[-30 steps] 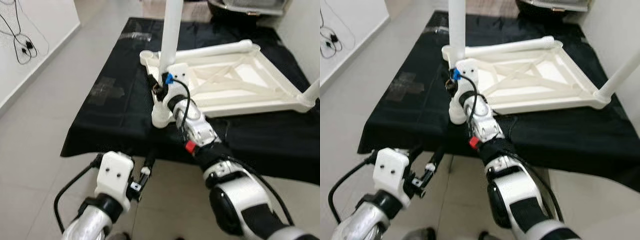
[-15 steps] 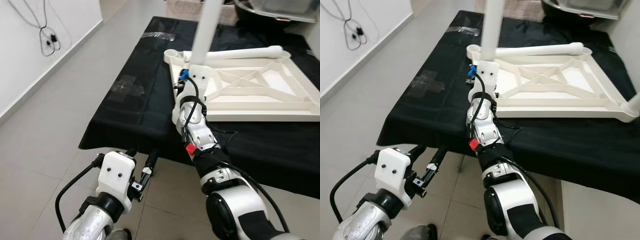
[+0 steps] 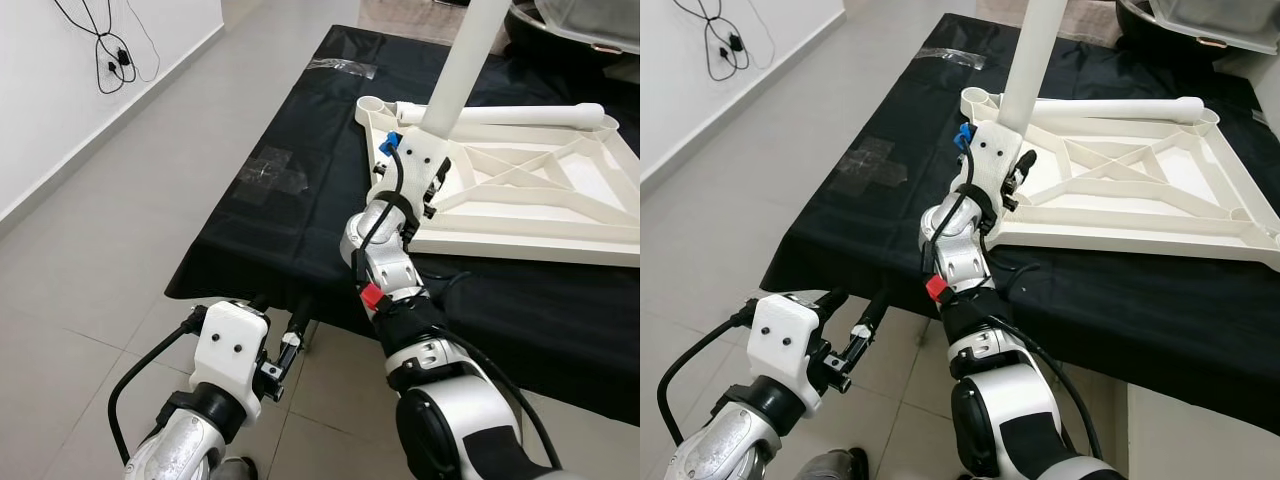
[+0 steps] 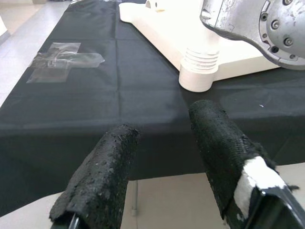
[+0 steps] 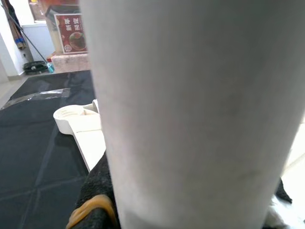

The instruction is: Building children table

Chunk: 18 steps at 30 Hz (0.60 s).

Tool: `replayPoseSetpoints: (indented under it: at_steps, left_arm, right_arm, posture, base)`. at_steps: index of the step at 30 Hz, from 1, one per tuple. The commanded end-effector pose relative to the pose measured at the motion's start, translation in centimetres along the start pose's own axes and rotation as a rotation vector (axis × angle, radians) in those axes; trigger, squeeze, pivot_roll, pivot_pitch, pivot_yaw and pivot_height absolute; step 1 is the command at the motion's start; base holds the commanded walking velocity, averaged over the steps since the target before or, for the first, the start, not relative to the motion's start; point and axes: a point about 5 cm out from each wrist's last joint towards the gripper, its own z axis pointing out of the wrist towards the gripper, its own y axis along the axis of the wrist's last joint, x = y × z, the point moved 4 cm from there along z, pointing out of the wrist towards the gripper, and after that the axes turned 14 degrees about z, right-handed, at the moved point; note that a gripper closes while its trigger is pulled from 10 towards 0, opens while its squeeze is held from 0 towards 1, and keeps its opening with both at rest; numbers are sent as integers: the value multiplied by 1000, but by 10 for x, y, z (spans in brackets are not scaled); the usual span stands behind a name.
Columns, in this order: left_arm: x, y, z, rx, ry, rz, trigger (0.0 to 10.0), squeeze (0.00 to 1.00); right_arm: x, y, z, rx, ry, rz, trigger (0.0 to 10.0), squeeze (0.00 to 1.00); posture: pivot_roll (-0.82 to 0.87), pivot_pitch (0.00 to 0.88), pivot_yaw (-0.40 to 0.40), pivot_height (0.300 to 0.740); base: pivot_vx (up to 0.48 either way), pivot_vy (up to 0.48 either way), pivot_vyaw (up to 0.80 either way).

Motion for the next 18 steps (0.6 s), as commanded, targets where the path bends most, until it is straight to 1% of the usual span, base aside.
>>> replayPoseSetpoints:
  at_steps: [1,3,10,11,12,13,15,16,17,18]
  left_arm:
    - [-3,-6,0,26,-8,-1,10000,0]
    - [-4,-6,-1,27,-14,-5,10000,0]
    - [-5,-7,-1,28,-19,-5,10000,0]
    - [-5,-7,-1,28,-19,-4,10000,0]
    - [-5,-7,-1,28,-19,-4,10000,0]
    - [-5,-7,-1,28,-19,-4,10000,0]
    - [-5,-7,0,29,-19,-2,10000,0]
    - [-5,-7,0,30,-19,-1,10000,0]
    - [-5,-8,-1,30,-19,0,10000,0]
    - [-5,-8,-1,30,-19,0,10000,0]
  right_arm:
    - [-42,-49,-3,184,-140,-97,10000,0]
    - [-42,-46,-2,162,-138,-108,10000,0]
    - [-44,-42,0,138,-136,-116,10000,0]
    - [-44,-42,0,137,-131,-114,10000,200]
    - [-44,-42,0,137,-131,-114,10000,200]
    - [-42,-42,-1,138,-122,-106,10000,1000]
    - [-39,-42,-2,144,-103,-86,10000,1000]
    - [-36,-40,-2,137,-84,-73,10000,976]
    - [-34,-38,-2,131,-71,-65,10000,976]
    - [-34,-38,-2,131,-71,-65,10000,976]
  posture:
    - [188,225,-38,740]
    - [184,226,-37,740]
    - [183,224,-36,740]
    - [184,224,-33,740]
    - [184,224,-33,740]
    - [184,224,-33,740]
    - [184,222,-33,740]
    - [184,222,-33,740]
    - [184,222,-33,740]
    - [184,222,-33,740]
  base:
    - [0,0,0]
    - [0,0,0]
    - [0,0,0]
    - [0,0,0]
    - [0,0,0]
    - [0,0,0]
    - [0,0,0]
    - [0,0,0]
    - [0,0,0]
    - [0,0,0]
